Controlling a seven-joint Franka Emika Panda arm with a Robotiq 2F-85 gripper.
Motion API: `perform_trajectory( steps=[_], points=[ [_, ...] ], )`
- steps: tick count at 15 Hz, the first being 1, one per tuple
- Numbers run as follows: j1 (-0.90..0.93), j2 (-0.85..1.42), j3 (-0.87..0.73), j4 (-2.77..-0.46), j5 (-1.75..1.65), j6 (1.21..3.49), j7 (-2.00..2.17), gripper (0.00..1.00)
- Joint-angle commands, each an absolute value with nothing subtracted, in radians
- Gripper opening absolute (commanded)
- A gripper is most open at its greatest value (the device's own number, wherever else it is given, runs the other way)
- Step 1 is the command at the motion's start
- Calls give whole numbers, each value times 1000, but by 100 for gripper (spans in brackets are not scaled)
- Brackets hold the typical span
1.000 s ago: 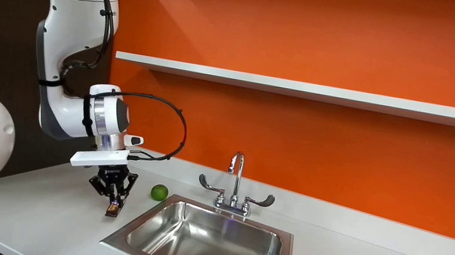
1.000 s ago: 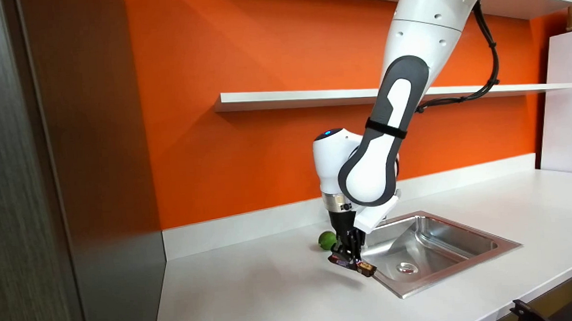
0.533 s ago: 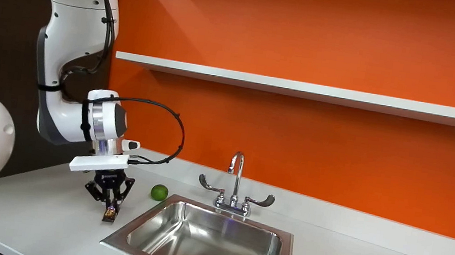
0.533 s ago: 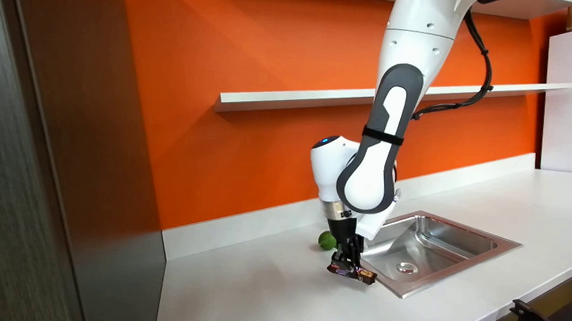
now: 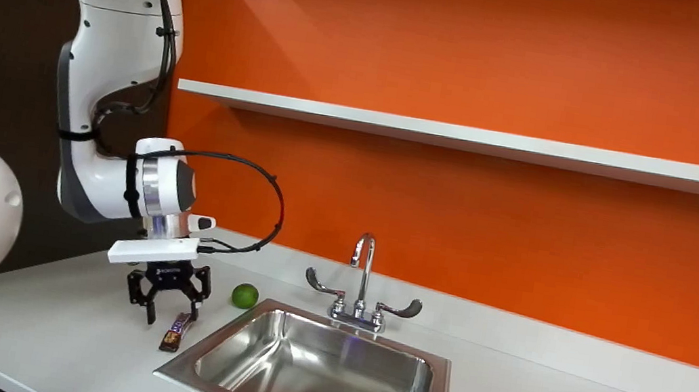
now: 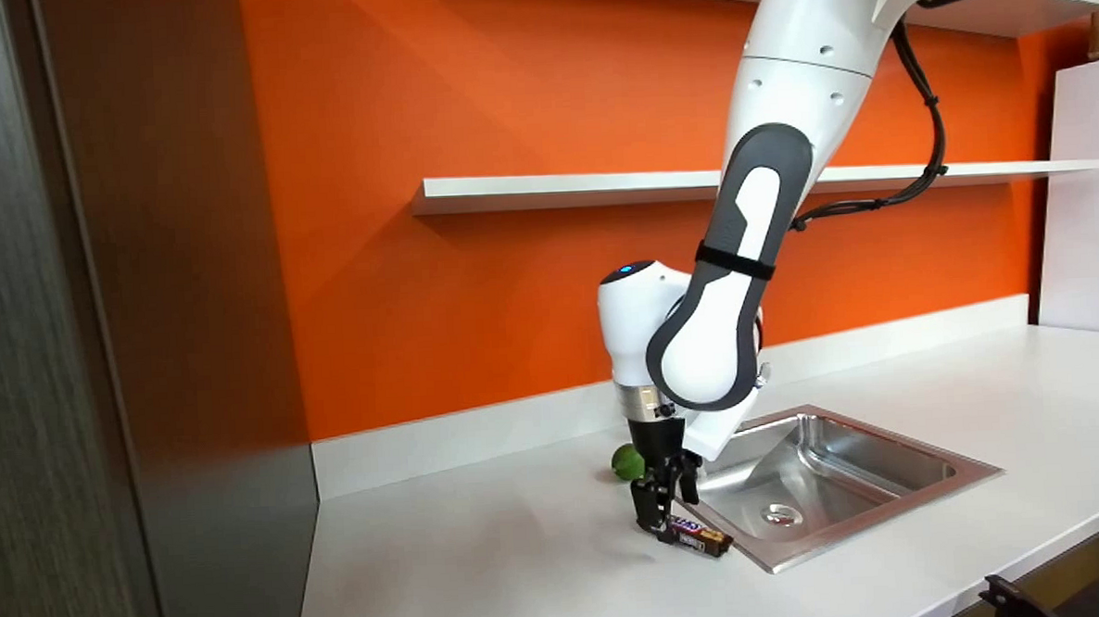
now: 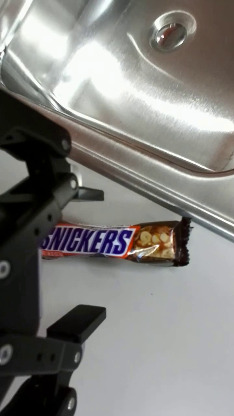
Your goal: Remove the brown packet from the sink.
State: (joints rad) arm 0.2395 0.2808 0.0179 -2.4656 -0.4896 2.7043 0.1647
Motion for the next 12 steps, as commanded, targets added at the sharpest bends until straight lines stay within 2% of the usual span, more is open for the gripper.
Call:
perform_trajectory(
  steps=[1,12],
  points=[
    [217,236,15,-2500,-444,2731,171,100],
    [201,114,-54,-2616,-306,2786,385,100]
  ],
)
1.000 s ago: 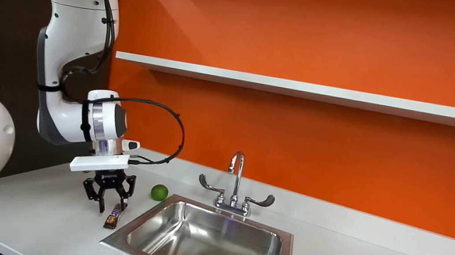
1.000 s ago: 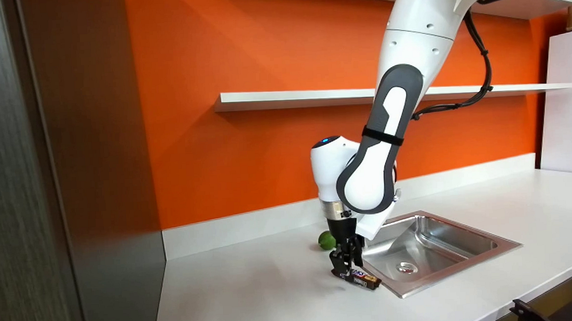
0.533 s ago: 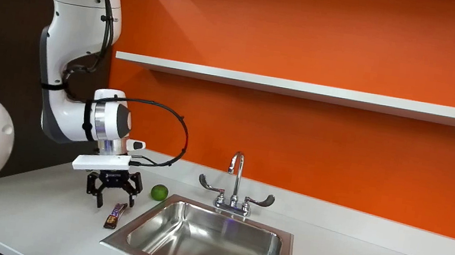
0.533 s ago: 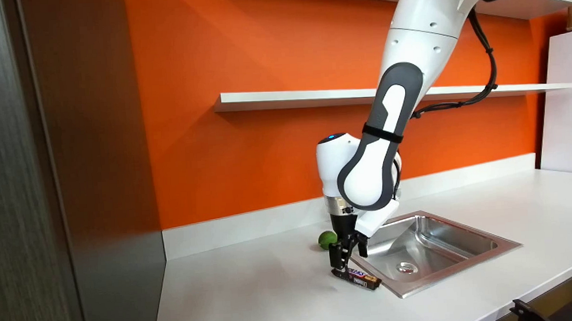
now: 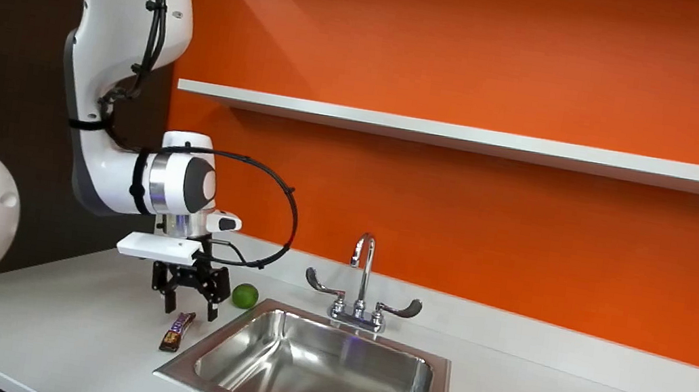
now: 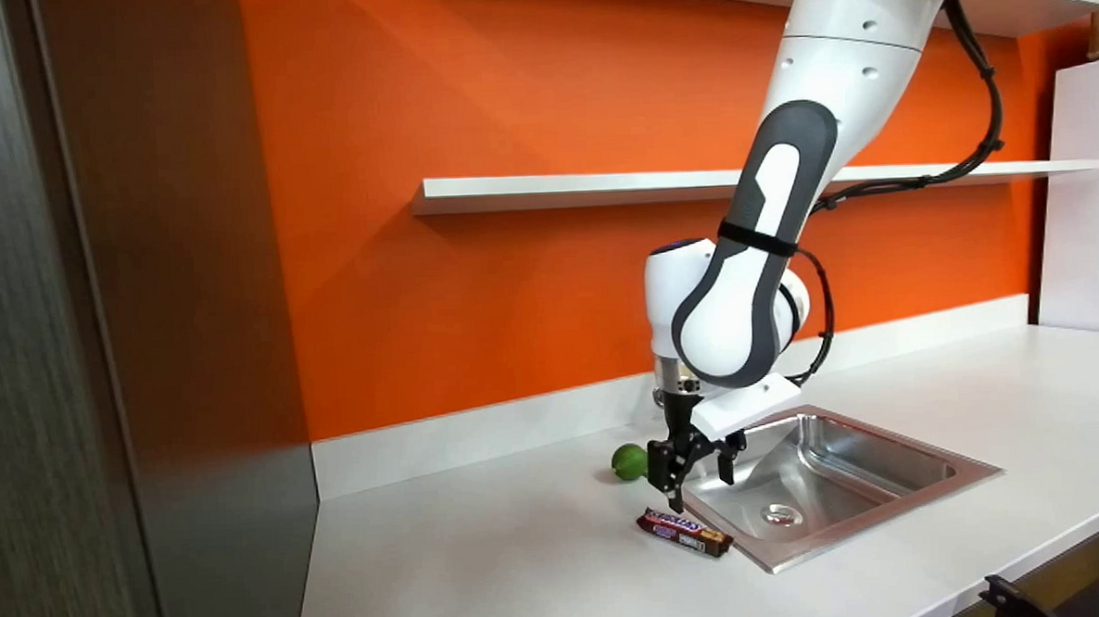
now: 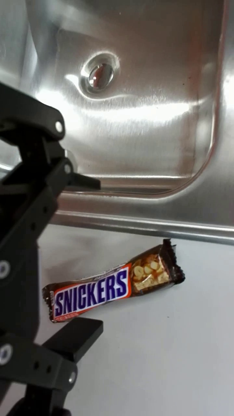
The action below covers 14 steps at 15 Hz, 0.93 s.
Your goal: Remove the brown packet from the sink.
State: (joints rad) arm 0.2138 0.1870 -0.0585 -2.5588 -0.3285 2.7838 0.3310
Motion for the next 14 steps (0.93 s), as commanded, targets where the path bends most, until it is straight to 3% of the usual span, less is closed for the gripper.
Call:
perform_trajectory(
  steps=[1,14],
  points=[
    [200,98,-54,-2628,-299,2783,406,100],
    [166,52,-24,-2695,-289,2758,464,100]
  ],
)
